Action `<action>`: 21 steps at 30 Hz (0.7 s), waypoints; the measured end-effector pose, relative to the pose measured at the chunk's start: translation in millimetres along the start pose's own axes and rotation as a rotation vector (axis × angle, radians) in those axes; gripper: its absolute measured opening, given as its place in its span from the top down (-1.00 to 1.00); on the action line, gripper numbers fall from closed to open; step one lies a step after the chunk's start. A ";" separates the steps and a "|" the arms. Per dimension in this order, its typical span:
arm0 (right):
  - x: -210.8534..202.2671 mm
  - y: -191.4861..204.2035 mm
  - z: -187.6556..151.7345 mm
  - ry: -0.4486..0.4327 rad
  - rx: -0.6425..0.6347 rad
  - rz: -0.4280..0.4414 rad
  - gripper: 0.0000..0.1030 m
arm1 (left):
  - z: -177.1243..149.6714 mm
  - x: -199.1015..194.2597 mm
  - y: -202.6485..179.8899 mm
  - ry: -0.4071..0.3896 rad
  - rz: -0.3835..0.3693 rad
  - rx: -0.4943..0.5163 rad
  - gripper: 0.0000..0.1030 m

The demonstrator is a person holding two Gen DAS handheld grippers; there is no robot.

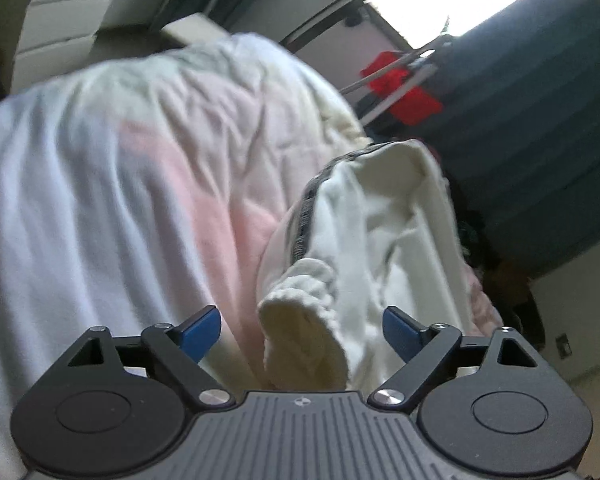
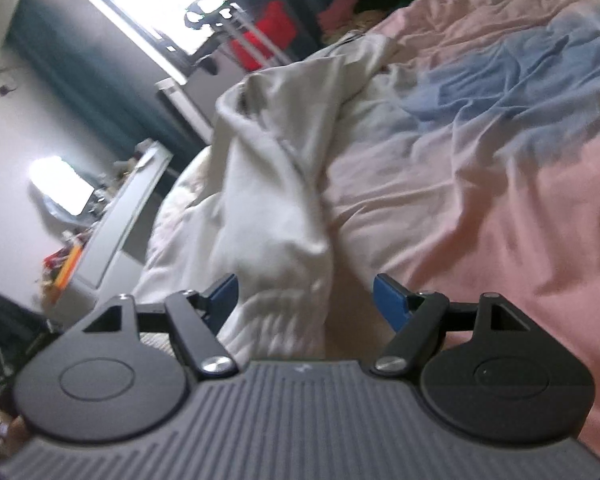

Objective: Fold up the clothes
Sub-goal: 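Grasp the other ribbed cuff with the right gripper while the left gripper holds its cuff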

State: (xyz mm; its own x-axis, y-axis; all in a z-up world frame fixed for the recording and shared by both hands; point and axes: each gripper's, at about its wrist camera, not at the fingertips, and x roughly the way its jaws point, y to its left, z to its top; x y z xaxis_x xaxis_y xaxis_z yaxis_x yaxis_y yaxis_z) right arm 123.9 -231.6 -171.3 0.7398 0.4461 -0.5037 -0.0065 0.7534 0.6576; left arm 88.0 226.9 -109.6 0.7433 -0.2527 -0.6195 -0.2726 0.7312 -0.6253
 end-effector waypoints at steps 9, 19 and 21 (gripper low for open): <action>40.4 -8.1 -19.2 0.106 0.127 0.097 0.20 | 13.7 40.4 -5.3 0.017 0.034 -0.055 0.34; 23.8 62.4 -63.6 0.038 0.240 0.225 0.54 | 112.4 9.0 -19.4 -0.060 0.045 -0.027 0.72; 37.8 94.3 -74.5 0.045 0.225 0.270 0.55 | 147.8 -3.9 -23.3 -0.091 0.083 0.001 0.73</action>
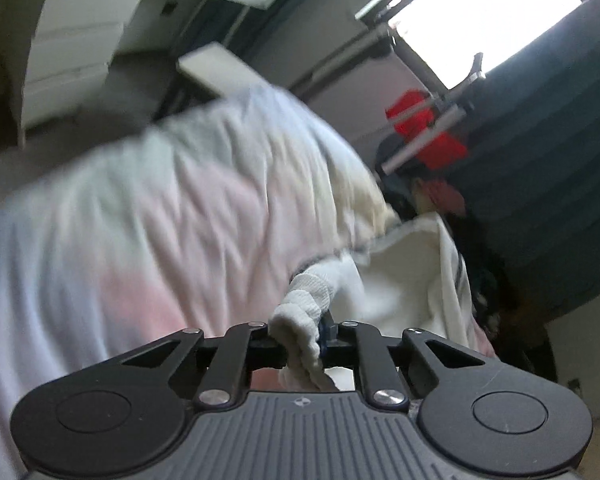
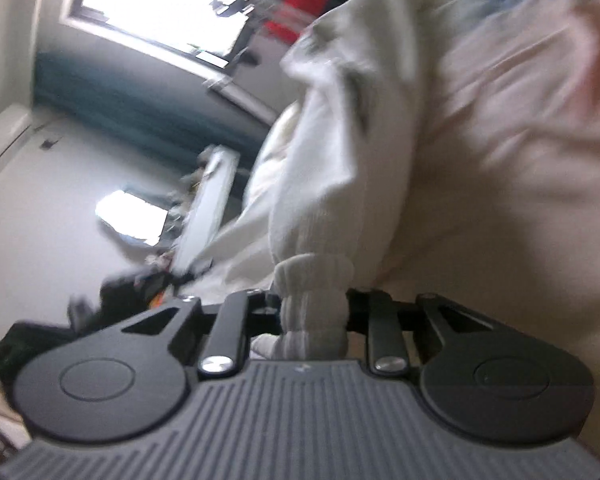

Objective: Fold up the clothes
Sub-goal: 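Grasp the other ribbed cuff with the right gripper while the left gripper holds its cuff, then open both grippers and lay the sweatpants flat on the bed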

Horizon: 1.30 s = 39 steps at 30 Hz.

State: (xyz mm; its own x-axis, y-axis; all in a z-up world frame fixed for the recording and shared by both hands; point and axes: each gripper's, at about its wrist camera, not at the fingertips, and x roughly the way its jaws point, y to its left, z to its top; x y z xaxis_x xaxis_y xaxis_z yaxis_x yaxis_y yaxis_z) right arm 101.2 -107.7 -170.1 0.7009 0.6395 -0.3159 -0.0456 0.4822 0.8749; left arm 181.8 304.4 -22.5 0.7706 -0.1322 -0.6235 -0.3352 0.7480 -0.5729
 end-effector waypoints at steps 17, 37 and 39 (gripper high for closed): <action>258.6 119.7 -81.7 0.348 -0.186 0.093 0.52 | 159.3 105.3 41.8 -0.136 0.433 0.153 0.72; 106.5 186.6 -44.5 0.266 -0.573 0.058 -0.69 | 50.8 -19.1 -32.1 -0.239 0.343 0.361 -0.59; 70.4 187.2 -25.9 0.186 -0.628 0.030 -0.69 | 23.8 -40.7 -55.5 -0.266 0.319 0.421 -0.59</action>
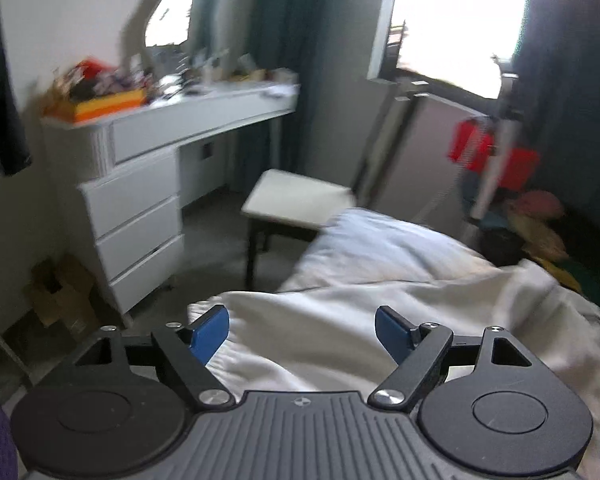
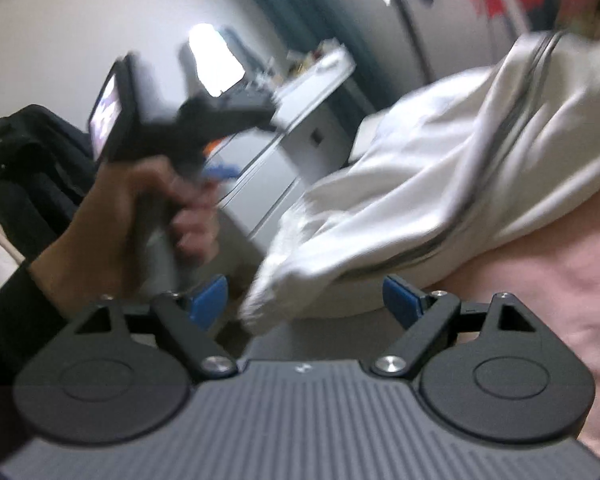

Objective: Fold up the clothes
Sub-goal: 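Open both grippers and lay the sweatpants flat on the bed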

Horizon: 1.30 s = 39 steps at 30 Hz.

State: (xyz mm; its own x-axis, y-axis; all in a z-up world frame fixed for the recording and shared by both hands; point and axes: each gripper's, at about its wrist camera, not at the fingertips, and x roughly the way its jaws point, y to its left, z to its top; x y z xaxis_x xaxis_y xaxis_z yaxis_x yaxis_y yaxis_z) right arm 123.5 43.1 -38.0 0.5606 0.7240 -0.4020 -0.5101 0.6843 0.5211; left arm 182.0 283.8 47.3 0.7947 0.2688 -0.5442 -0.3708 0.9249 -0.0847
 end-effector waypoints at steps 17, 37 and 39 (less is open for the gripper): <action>-173.9 -126.4 -22.0 -0.480 -0.249 -0.378 -0.69 | -136.1 -113.5 -158.1 -0.117 -0.261 0.148 -0.64; -154.3 -222.4 -23.5 -0.323 0.028 -0.371 -0.67 | -125.6 105.4 -236.5 0.042 -0.076 0.056 -0.65; -148.7 -232.5 -22.4 -0.317 0.066 -0.360 -0.67 | -110.0 131.2 -248.8 0.026 -0.072 0.055 -0.66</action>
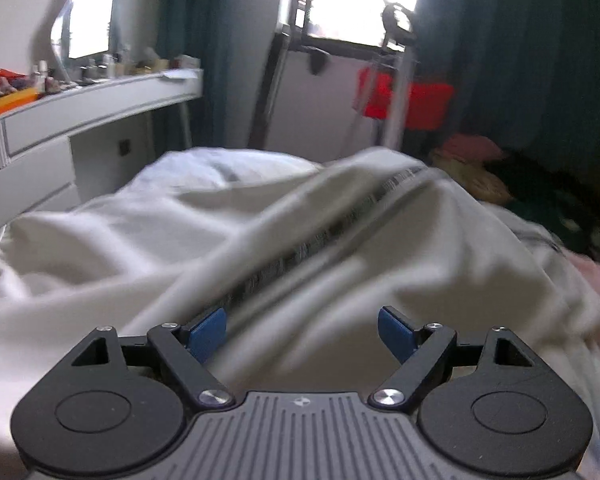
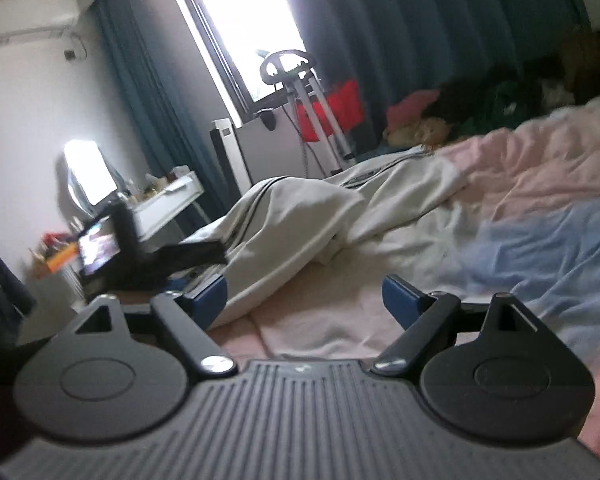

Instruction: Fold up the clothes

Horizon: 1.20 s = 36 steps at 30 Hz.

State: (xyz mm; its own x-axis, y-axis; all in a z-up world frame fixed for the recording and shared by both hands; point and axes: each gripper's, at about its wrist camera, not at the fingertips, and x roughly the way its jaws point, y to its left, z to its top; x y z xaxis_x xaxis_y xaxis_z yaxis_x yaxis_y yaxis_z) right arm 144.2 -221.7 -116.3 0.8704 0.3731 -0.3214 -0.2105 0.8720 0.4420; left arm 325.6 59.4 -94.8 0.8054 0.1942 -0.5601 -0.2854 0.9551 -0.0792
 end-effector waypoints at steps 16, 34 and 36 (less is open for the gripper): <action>78.6 -53.5 -6.3 0.005 0.111 -0.101 -0.68 | 65.8 139.0 -35.1 0.024 -0.135 0.086 0.36; 37.6 -34.9 -7.6 -0.111 0.053 -0.127 -0.68 | -111.0 -173.0 -35.8 -0.118 -0.462 0.405 0.83; 29.9 -38.8 -7.0 -0.122 0.087 -0.121 -0.68 | -142.9 -180.8 -31.6 -0.080 -0.463 0.402 0.83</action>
State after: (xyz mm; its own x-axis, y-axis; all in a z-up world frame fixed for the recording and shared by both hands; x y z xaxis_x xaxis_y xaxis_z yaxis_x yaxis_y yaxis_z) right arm 175.3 -242.2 -148.9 0.9357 0.2211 -0.2749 -0.0662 0.8753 0.4790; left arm 114.7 -37.9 -108.9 0.8398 -0.2592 -0.4771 0.3085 0.9509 0.0264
